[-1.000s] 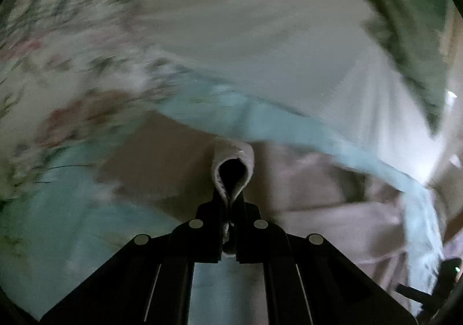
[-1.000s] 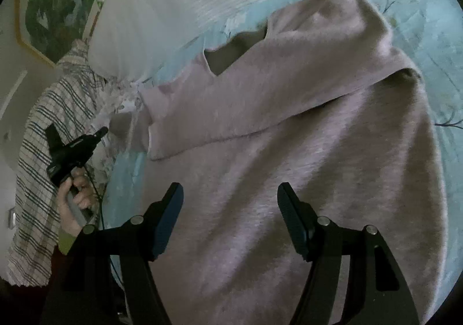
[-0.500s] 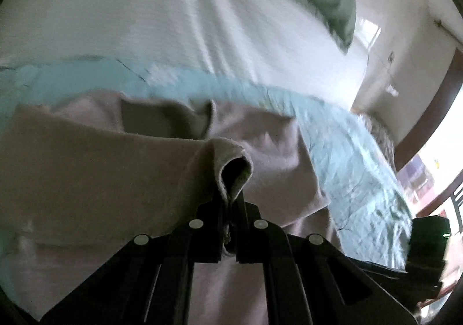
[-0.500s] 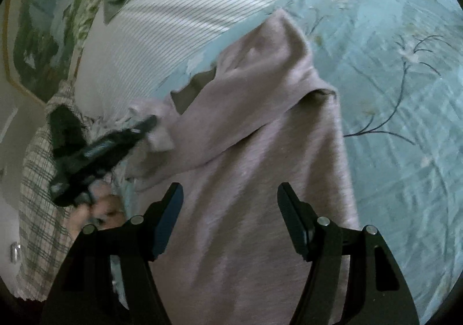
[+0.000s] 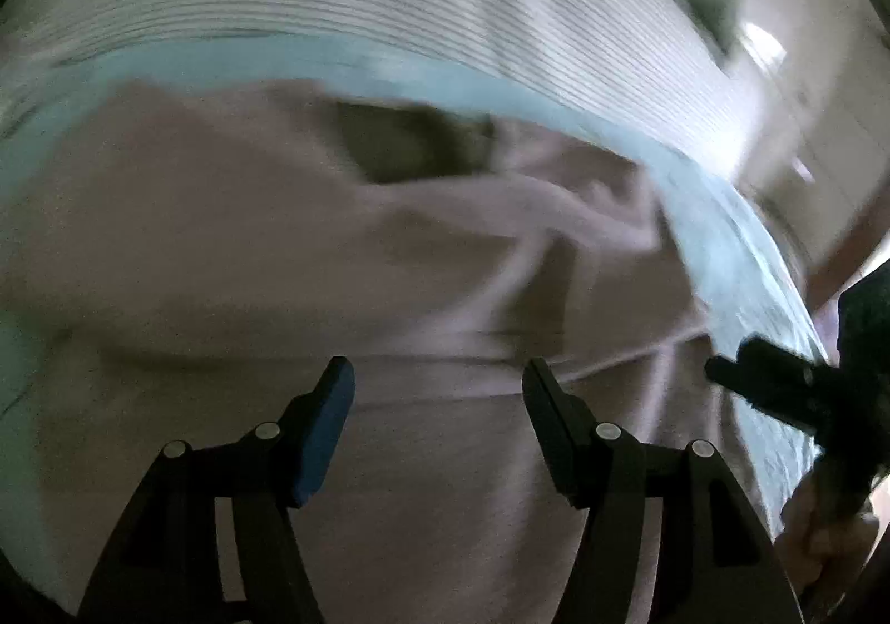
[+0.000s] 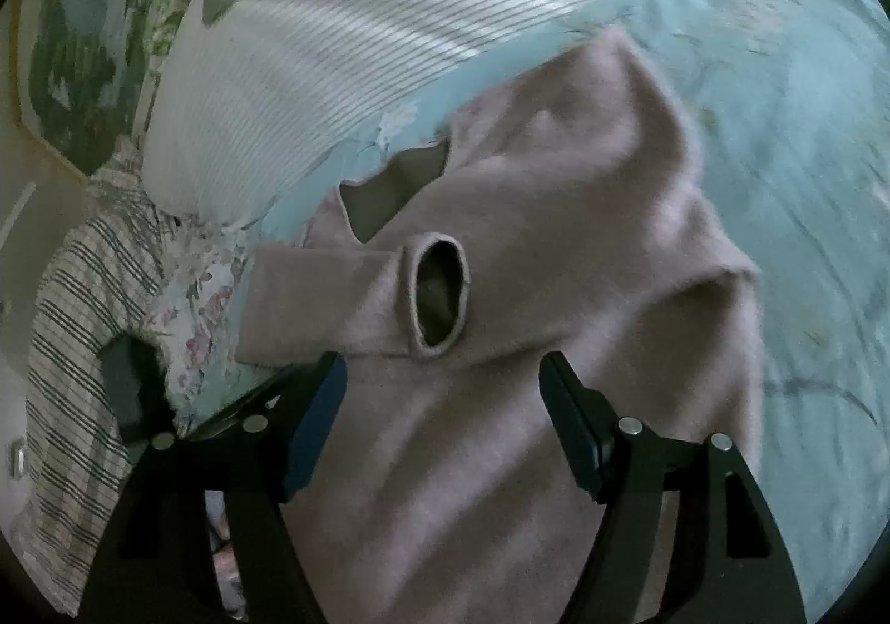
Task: Fold small clothes
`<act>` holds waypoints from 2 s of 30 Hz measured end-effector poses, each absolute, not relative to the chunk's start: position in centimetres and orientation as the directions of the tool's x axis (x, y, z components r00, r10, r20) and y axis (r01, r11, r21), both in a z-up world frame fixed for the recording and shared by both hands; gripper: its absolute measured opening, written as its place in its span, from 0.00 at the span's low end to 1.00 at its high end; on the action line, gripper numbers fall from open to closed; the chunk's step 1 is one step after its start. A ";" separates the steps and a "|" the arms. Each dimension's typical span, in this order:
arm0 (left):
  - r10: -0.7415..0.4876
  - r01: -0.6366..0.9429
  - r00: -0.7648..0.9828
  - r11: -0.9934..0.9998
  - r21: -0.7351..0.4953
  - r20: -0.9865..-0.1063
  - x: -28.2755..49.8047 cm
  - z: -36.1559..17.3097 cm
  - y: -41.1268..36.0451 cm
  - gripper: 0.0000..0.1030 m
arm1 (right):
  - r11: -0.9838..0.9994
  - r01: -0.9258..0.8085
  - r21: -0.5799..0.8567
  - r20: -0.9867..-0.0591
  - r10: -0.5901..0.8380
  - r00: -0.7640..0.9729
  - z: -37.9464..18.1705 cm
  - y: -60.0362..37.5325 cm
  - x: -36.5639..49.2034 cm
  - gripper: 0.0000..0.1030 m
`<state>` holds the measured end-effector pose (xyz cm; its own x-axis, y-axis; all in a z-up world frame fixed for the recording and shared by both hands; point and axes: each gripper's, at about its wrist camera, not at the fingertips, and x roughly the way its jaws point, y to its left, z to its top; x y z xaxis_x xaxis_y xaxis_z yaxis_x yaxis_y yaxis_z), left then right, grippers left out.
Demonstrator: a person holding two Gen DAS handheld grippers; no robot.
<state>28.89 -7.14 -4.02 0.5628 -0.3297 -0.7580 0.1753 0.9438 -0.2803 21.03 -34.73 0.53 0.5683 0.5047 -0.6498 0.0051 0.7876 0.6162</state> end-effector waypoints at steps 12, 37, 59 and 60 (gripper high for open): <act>-0.074 -0.280 0.607 0.912 -0.301 -0.791 29.4 -6.9 8.8 0.61 | 0.827 -0.058 0.559 -0.719 0.518 0.463 -3.5 -29.3 30.2 0.04; -0.002 -0.308 0.662 0.911 -0.275 -0.749 27.4 -7.5 8.3 0.61 | 0.952 0.061 0.300 -0.722 0.185 0.666 5.3 -38.5 23.5 0.71; 0.021 -0.334 0.757 0.872 -0.359 -0.653 25.6 -7.8 9.4 0.61 | 0.497 -0.461 0.735 -0.637 0.740 -0.217 -0.8 -4.7 45.2 0.83; 0.022 -0.333 0.759 0.872 -0.360 -0.650 25.5 -7.9 9.4 0.61 | 0.439 -0.456 0.774 -0.581 0.778 -0.237 -0.6 -3.8 45.4 0.83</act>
<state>25.51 9.42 -7.86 0.7593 0.0221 -0.6503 -0.3333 0.8716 -0.3595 45.37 -3.77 -0.58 -0.2373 0.7783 -0.5814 -0.4556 0.4394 0.7742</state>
